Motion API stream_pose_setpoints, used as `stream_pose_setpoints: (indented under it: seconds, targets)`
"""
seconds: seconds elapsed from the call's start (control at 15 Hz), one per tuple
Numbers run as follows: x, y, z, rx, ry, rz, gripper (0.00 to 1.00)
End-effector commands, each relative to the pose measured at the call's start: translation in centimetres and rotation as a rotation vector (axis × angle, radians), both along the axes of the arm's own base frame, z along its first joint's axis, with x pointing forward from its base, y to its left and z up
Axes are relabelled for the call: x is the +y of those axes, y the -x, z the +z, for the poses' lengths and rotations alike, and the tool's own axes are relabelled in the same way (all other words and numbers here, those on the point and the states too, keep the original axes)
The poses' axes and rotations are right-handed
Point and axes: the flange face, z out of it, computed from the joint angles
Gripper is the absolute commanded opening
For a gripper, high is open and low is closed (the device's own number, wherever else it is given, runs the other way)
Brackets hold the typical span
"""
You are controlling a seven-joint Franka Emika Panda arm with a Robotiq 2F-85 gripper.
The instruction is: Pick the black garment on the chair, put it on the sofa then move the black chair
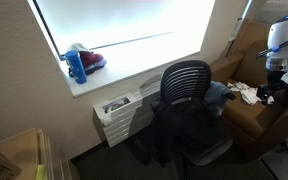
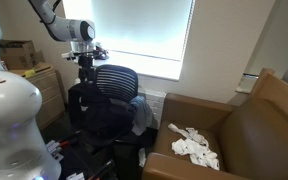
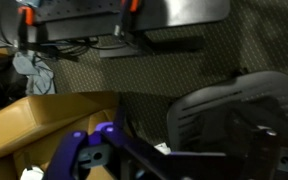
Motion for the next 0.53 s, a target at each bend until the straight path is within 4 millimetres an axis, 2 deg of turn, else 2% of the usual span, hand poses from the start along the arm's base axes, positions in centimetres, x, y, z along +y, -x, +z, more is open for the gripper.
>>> stream_pose_setpoints:
  seconds: [0.0, 0.13, 0.27, 0.4, 0.47]
  targets:
    - [5.3, 0.8, -5.2, -0.170, -0.038, 0.001, 1.00]
    - [7.9, 1.5, -8.6, -0.265, -0.021, 0.058, 1.00]
    - [9.4, 1.8, -11.8, -0.323, 0.037, 0.077, 1.00]
    - [9.0, 2.7, -12.9, -0.234, 0.084, 0.074, 1.00]
    - [9.1, 3.3, -12.3, -0.276, 0.058, 0.069, 1.00]
